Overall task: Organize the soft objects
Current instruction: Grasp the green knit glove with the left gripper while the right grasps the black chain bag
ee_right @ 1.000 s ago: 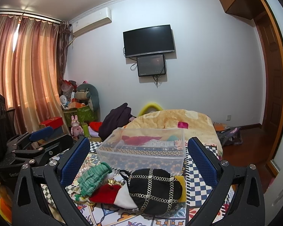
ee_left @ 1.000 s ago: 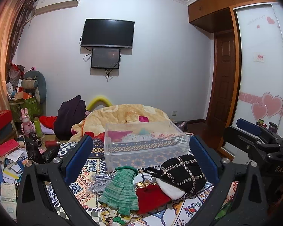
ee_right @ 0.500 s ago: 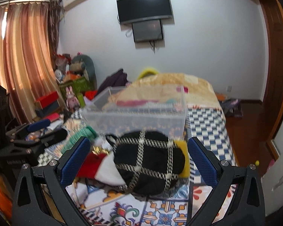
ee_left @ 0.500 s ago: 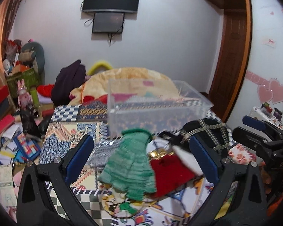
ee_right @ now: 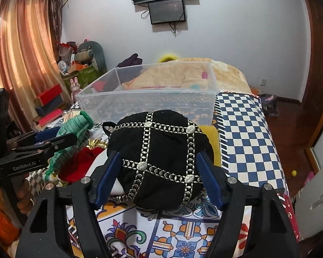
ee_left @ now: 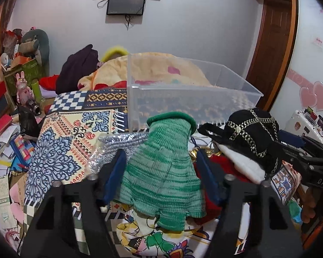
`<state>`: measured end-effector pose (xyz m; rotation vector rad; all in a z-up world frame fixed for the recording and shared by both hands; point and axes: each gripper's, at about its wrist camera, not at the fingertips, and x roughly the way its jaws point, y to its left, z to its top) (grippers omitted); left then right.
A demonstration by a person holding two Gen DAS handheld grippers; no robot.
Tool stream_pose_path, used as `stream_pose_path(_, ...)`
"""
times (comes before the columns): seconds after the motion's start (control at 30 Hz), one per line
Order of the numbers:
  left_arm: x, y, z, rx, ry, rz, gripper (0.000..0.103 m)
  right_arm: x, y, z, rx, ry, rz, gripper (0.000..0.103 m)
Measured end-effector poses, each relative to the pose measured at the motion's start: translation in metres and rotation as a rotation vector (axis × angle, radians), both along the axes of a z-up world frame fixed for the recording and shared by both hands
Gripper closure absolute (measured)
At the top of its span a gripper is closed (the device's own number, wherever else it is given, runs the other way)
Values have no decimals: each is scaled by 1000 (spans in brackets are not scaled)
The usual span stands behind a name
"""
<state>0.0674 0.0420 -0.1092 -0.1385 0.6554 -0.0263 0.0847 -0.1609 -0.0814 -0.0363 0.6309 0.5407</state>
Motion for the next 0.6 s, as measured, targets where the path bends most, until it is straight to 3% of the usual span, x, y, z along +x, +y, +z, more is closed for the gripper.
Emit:
stream_pose_path(0.17,-3,-1,1,14,-15,-5,57,3,1,1,-11,-5,5,61)
stream_pose_path(0.23,-3,-3,1,19,-18,-12,63,5,2,-1,-1,23,34,86)
stream_pose_path(0.3,-3,-5,1,32,-17,-15,71,7,4,-4,-10,31,35,86)
stream_pose_path(0.47,-10,-7,9,18,-43,-21,76,5,3,-1,-1,32,34,86)
stream_pose_path(0.6,-14,-5,18,12,-75,-14,76,6,3,0,19,46,38,62)
